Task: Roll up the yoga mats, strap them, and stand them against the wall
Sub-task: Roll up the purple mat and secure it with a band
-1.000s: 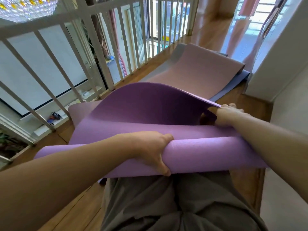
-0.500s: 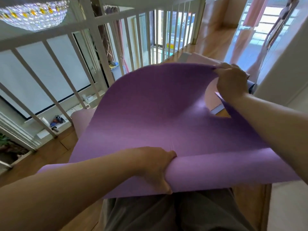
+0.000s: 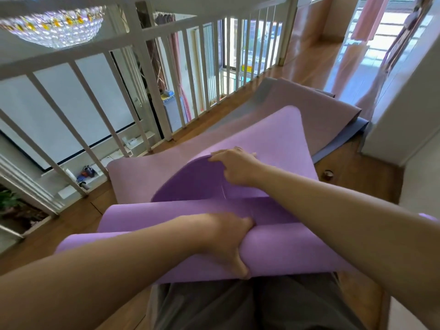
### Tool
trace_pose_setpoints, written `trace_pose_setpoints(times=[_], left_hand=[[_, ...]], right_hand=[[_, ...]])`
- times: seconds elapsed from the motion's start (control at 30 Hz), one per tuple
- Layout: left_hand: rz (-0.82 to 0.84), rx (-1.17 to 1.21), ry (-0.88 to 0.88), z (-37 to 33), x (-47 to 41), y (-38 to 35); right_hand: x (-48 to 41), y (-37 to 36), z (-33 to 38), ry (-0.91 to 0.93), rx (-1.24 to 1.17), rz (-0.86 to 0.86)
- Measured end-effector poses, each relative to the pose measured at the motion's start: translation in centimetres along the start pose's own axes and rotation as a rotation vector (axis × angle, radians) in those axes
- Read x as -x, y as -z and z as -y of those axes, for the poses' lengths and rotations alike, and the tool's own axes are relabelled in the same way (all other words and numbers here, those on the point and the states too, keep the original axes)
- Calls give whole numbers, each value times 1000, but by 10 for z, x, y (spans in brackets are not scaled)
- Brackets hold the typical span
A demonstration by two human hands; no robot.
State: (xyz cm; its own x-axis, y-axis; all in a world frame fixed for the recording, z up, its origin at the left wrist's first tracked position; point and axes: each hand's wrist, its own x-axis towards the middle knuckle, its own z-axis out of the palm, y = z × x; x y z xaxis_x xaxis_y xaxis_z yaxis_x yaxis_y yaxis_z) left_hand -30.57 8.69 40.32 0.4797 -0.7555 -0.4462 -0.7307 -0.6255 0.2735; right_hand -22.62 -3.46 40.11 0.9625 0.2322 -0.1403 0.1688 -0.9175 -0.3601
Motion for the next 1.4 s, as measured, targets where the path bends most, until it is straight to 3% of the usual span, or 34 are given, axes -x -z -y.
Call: trace_pose_setpoints(times=[0.17, 0.27, 0.33, 0.43, 0.57, 0.73, 0.83, 0.93, 1.0, 1.13, 1.2, 1.27, 1.4], left_hand=[[-28, -23, 1, 5, 5, -3], [11, 0, -7, 7, 4, -1], [26, 6, -13, 5, 2, -1], [27, 1, -14, 3, 0, -1], [9, -20, -6, 3, -4, -4], [27, -40, -2, 4, -4, -4], [28, -40, -2, 4, -3, -3], [21, -39, 1, 3, -3, -3], [32, -30, 5, 4, -3, -3], [45, -42, 7, 5, -2, -3], [32, -44, 4, 5, -1, -4], [13, -26, -3, 4, 0, -4], [-27, 25, -12, 4, 1, -6]], right_hand=[[33, -7, -48, -112, -57, 219], [52, -10, -63, -280, -164, 182], [61, -2, -65, -324, -49, 163], [75, 12, -56, -335, 218, 264], [81, 15, -60, -407, 272, 401], [91, 32, -76, -558, 325, 294], [96, 43, -92, -590, 218, 352], [105, 42, -104, -623, -174, 424], [110, 39, -107, -526, -141, 417], [99, 28, -116, -329, 331, 89], [81, 30, -111, -324, 393, -113], [52, 39, -97, -374, 295, -254], [-16, 55, -51, -413, -169, -512]])
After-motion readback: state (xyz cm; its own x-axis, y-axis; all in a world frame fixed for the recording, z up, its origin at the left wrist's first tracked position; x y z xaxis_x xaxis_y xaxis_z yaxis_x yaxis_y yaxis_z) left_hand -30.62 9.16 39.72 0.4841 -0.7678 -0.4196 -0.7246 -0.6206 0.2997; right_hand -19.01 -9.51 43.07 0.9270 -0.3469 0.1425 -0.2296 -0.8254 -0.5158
